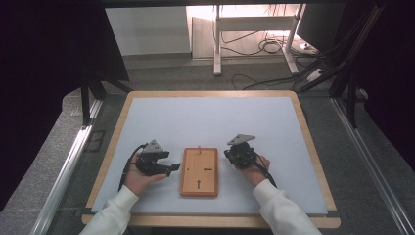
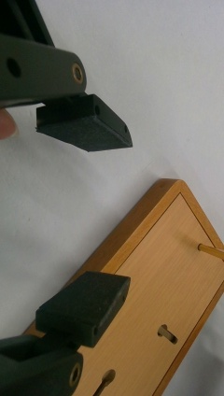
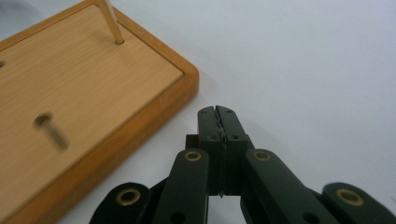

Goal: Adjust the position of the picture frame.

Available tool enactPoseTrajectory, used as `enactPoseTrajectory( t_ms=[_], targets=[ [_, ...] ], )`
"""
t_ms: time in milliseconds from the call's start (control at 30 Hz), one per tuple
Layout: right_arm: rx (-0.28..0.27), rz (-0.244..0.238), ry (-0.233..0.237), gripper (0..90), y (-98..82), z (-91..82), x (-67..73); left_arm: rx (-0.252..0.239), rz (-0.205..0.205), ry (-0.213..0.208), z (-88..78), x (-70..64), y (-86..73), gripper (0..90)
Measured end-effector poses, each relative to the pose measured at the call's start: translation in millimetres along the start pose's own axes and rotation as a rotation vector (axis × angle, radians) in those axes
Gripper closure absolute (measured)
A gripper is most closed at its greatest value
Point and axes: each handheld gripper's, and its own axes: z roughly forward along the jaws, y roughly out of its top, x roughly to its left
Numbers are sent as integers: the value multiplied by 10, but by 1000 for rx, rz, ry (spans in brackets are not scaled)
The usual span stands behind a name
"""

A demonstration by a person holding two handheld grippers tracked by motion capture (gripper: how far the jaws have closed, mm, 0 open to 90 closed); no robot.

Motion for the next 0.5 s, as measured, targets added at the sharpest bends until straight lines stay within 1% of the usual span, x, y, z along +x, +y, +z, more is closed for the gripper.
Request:
enactPoseTrajectory(
  t_ms=[100,300,400,500],
  targets=[
    [-25,1,9,899,-133,-205,-64,0,1,6,8,0,1,291],
    [-62,36,12,899,-422,-542,-223,-6,16,11,7,-12,3,291],
    [-64,41,13,899,-544,-662,-264,-4,23,13,15,-9,-3,291],
    [-63,42,15,892,-651,-747,-290,-9,30,16,8,-17,-3,291]
  ],
)
